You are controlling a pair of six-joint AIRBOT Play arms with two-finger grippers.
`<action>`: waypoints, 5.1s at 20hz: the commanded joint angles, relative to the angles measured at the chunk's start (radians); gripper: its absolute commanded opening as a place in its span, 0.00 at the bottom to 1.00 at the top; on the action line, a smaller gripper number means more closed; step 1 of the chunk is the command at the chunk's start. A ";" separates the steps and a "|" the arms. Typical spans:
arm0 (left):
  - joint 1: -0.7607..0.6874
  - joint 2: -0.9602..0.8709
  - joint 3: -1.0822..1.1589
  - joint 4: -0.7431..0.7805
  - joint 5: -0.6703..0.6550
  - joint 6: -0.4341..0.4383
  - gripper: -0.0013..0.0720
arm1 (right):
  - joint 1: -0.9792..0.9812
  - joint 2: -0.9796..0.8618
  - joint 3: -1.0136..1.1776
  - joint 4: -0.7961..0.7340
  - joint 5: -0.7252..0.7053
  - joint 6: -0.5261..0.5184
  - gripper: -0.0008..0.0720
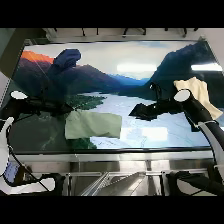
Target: Fold the shirts.
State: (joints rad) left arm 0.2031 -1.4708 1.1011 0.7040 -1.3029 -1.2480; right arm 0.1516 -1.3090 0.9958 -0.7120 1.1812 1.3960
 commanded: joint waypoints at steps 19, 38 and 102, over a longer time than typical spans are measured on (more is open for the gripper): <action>0.135 -0.217 0.351 0.298 -0.104 -0.171 0.71 | 0.000 -0.082 0.000 -0.003 0.016 -0.015 0.78; -0.019 0.064 0.350 0.299 -0.251 -0.150 0.04 | 0.188 -0.343 -0.240 0.846 -0.280 -0.642 0.94; 0.036 0.055 0.350 0.142 -0.231 -0.130 0.04 | -0.720 -0.558 1.102 0.356 -0.374 -0.377 0.05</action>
State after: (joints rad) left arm 0.2401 -1.4170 1.4506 0.8448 -1.5341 -1.3769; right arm -0.5606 -1.8648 2.1036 -0.3767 0.7895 1.0271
